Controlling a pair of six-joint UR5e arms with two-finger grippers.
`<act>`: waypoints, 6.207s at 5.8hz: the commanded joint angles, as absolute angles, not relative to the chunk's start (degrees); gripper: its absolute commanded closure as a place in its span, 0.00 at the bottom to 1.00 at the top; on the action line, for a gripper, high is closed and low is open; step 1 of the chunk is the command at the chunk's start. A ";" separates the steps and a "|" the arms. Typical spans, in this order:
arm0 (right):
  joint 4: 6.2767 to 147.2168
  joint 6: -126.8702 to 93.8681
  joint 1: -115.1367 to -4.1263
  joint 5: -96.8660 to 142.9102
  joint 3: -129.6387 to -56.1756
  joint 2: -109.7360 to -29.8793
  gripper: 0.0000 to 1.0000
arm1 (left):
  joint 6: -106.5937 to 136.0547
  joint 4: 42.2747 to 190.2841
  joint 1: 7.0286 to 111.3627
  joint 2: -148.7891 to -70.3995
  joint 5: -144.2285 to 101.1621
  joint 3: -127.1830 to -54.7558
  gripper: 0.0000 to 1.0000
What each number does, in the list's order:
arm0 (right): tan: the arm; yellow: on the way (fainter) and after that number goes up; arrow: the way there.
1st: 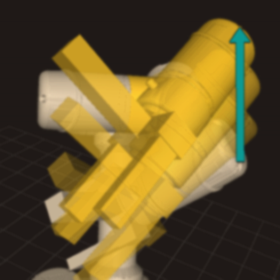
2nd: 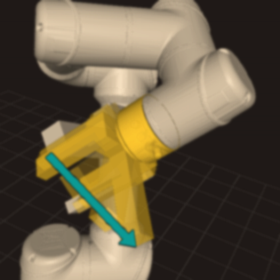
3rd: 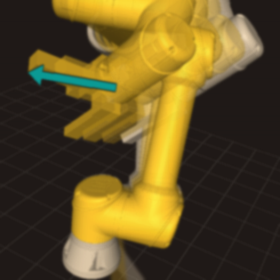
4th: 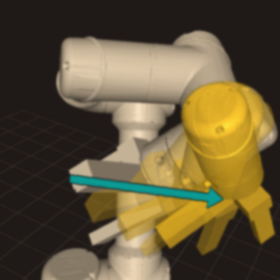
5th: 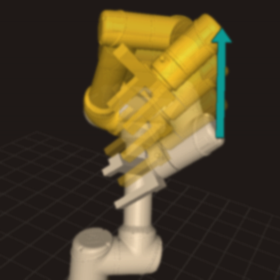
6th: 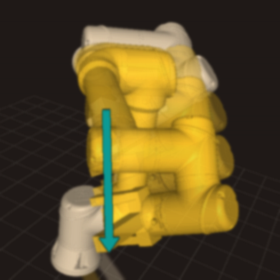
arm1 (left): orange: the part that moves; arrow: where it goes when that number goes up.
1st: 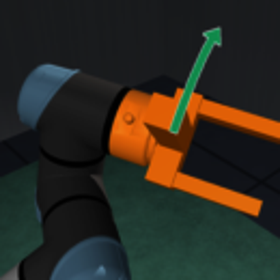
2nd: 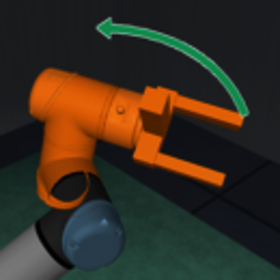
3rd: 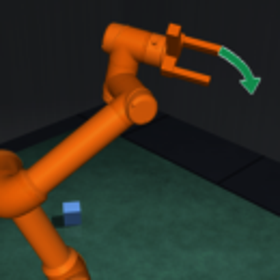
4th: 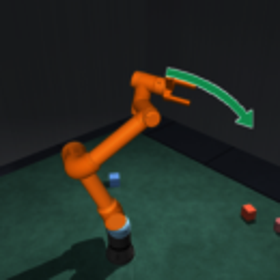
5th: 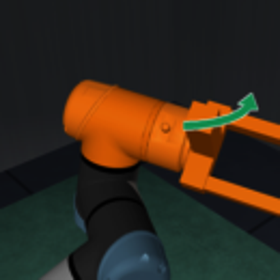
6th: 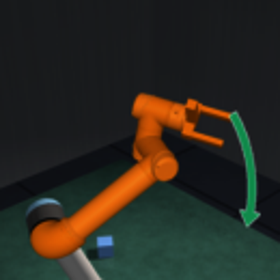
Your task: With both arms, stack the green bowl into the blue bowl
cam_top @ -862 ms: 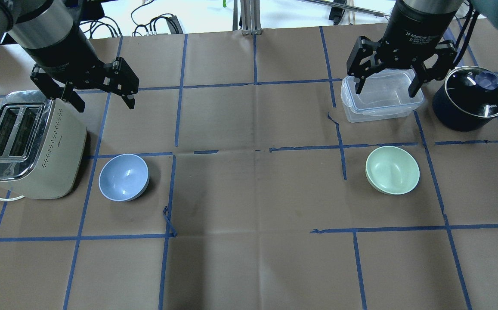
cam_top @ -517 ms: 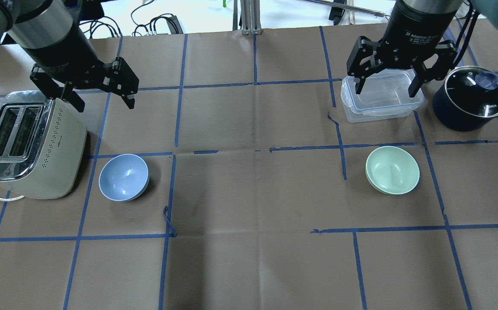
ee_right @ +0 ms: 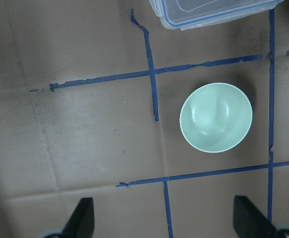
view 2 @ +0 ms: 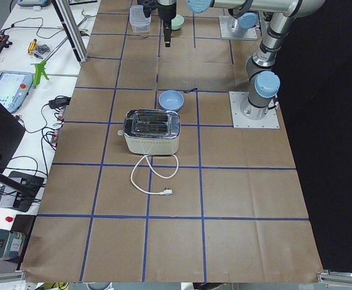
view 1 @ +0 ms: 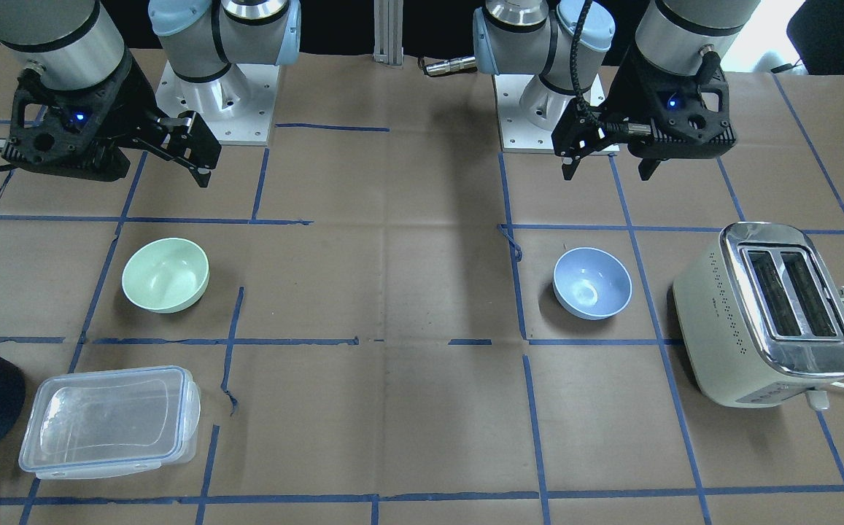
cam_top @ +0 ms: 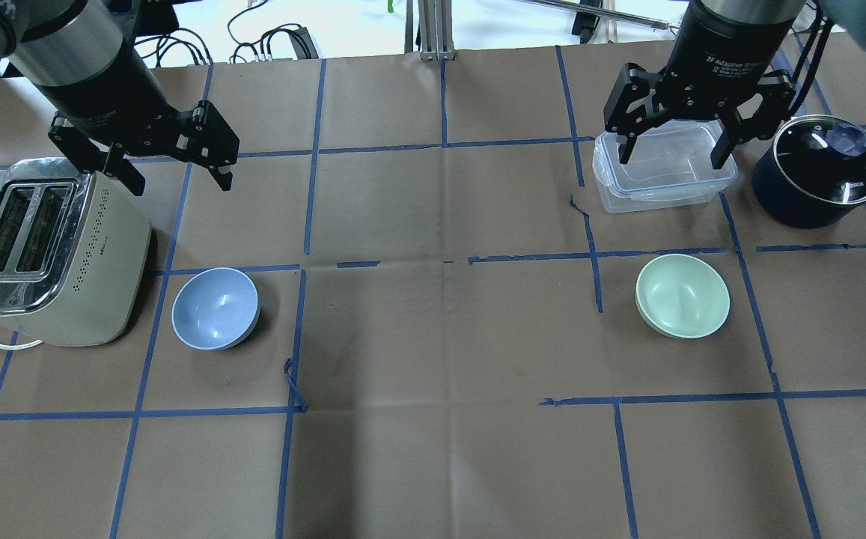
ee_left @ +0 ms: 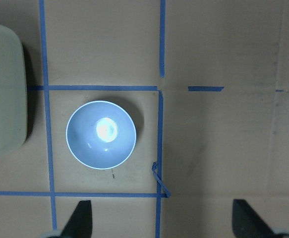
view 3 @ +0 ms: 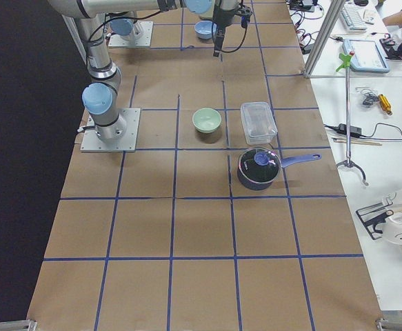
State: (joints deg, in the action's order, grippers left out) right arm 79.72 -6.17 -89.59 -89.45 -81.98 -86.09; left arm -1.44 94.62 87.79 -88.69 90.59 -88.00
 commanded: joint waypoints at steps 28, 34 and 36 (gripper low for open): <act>95.27 21.21 -69.17 -83.76 -97.91 -88.86 0.95 | 6.06 71.13 112.27 -108.60 90.09 -90.09 0.02; 113.23 -25.49 -101.81 -80.86 -97.65 -80.89 0.95 | -0.35 93.43 90.29 -86.31 90.09 -92.37 0.02; 117.15 -29.01 -104.94 -80.95 -98.08 -75.79 0.95 | -0.70 91.94 89.74 -86.66 90.00 -92.29 0.02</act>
State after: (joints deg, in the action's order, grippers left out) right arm 115.50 -27.77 -103.77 -80.97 -97.83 -78.27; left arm -0.50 92.45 90.04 -86.76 90.05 -92.25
